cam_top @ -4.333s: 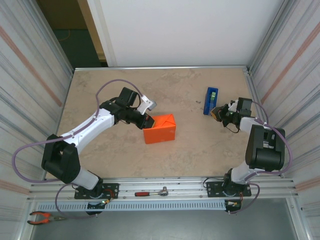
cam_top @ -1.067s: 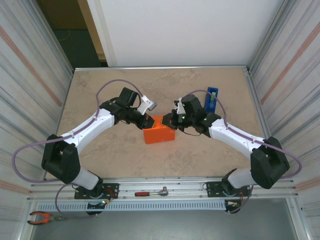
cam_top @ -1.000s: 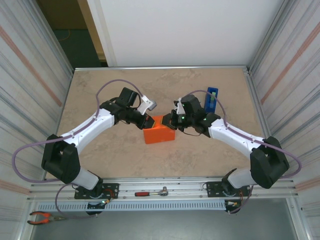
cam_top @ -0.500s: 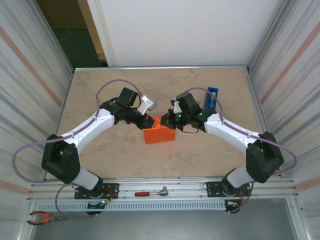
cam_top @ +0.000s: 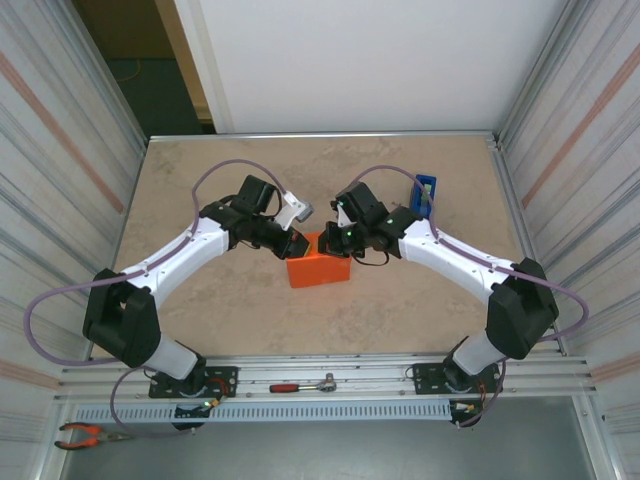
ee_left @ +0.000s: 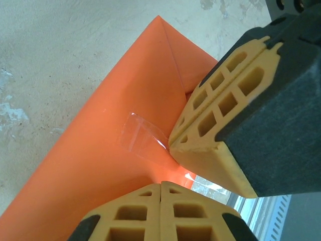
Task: Wrap the gift box in paper
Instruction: Stick the wrapping paper to the gift box.
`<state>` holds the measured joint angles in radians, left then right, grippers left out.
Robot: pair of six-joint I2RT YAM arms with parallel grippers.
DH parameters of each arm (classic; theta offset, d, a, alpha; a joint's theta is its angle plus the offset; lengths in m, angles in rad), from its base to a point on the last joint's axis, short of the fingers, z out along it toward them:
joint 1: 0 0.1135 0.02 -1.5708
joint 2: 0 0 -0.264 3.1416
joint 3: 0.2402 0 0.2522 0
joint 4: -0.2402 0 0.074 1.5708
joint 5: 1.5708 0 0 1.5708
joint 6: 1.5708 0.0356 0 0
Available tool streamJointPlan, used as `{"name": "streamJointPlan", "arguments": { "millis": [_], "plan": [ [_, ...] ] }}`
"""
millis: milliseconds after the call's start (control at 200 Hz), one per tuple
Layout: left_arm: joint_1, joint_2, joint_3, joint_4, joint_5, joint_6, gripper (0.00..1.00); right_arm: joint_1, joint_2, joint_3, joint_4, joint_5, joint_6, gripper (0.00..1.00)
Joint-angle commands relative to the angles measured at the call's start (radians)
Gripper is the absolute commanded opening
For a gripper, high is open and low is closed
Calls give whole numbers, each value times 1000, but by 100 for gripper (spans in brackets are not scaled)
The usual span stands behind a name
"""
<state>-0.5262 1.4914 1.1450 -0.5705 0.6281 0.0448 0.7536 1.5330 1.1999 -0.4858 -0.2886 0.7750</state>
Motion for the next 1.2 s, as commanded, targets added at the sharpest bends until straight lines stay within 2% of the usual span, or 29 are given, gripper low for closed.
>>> {"name": "streamJointPlan", "arguments": {
  "millis": [0, 135, 321, 531, 857, 1192],
  "plan": [
    [27, -5, 14, -21, 23, -49, 0, 18, 56, -30, -145, 50, -38, 0],
    [72, -24, 71, 5, 52, -105, 0, 18, 53, -34, -146, 52, -36, 0],
    [68, 34, 150, 24, 106, -142, 0, 18, 59, -41, -135, 41, -26, 0],
    [34, 87, 155, 65, 93, -171, 0, 19, 54, -52, -123, 36, -17, 0],
    [14, 127, 59, 128, 80, -204, 0, 18, 48, -68, -107, 28, -8, 0],
    [2, 118, 105, 61, 27, -163, 0, 18, 41, -75, -100, 23, -5, 0]
  ]
}}
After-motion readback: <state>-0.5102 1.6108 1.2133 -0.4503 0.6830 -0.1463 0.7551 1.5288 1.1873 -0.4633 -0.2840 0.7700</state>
